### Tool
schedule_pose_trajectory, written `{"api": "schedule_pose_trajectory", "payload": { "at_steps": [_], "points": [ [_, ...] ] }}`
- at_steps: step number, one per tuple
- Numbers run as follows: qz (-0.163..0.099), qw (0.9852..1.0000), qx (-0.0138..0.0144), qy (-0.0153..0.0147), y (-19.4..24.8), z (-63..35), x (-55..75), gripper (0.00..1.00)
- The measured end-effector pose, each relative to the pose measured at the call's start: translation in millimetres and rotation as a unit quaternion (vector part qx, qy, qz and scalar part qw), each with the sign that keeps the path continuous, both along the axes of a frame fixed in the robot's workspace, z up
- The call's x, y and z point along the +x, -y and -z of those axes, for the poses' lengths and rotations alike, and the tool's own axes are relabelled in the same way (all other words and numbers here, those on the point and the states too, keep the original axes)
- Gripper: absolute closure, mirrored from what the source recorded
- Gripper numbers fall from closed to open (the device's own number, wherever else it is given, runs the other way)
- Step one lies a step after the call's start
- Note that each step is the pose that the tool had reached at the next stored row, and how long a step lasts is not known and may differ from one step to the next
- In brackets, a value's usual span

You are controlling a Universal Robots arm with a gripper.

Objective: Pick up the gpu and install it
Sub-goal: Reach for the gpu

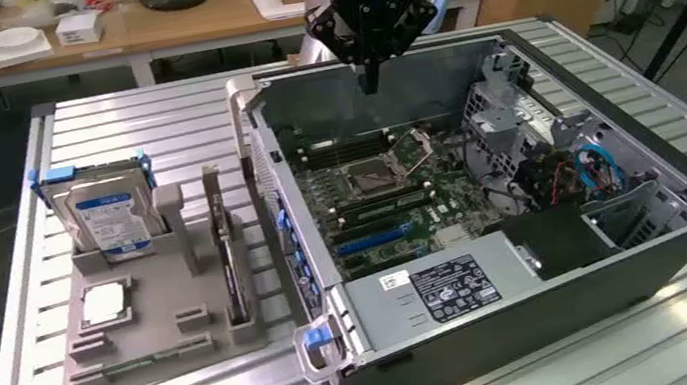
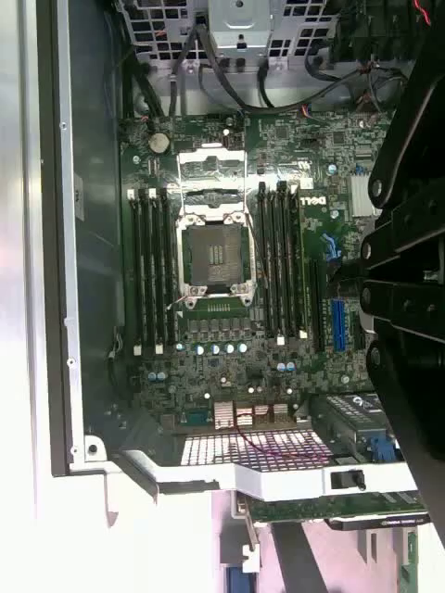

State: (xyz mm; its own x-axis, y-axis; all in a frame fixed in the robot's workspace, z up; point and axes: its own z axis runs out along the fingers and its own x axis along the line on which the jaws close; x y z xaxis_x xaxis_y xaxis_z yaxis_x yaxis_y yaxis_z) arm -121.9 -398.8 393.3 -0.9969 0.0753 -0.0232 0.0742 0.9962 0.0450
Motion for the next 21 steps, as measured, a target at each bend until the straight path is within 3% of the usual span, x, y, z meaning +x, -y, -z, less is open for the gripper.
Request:
{"api": "schedule_pose_trajectory", "payload": {
  "at_steps": [15,21],
  "points": [
    [0.000,1.0000,0.0000,0.0000,0.0,0.1,-3.1,0.89],
    [0.000,1.0000,0.0000,0.0001,0.0,0.3,-26.4,0.89]
  ]
}}
